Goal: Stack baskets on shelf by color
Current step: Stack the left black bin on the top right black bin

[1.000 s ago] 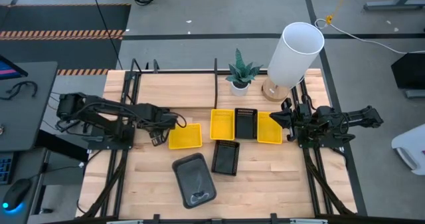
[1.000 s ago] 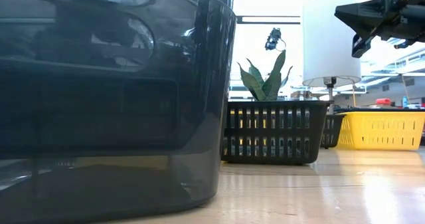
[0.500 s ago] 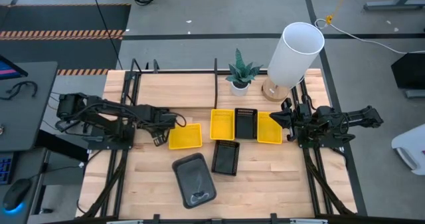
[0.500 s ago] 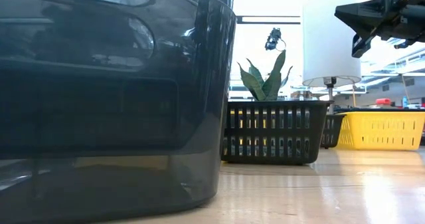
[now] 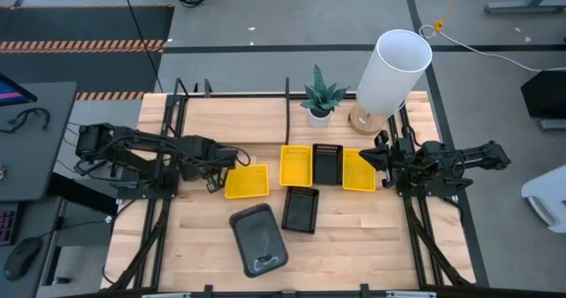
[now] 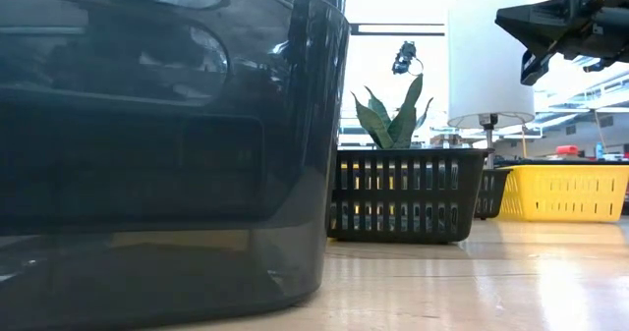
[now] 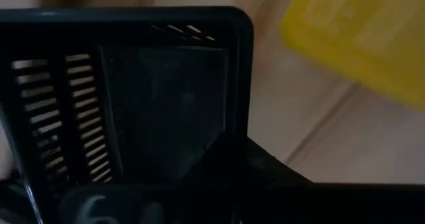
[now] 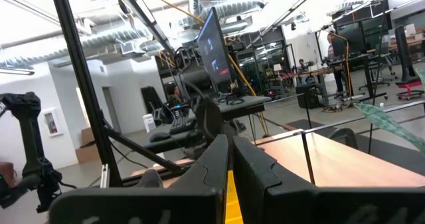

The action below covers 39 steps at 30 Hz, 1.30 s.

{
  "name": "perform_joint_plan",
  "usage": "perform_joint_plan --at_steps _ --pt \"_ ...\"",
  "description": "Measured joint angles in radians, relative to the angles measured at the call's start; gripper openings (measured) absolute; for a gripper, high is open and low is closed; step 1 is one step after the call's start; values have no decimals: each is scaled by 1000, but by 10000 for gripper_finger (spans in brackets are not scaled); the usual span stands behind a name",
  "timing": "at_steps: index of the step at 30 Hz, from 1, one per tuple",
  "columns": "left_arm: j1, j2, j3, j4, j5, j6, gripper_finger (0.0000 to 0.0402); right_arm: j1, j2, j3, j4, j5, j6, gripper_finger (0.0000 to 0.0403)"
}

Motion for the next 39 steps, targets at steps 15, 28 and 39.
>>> perform_joint_plan --at_steps 15,28,39 --pt "-177 0 348 362 -139 421 5 0 0 0 0 0 0 27" --pt "-333 193 437 890 4 562 4 0 0 0 2 0 0 27" --pt "-331 454 664 804 242 1058 4 0 0 0 2 0 0 27"
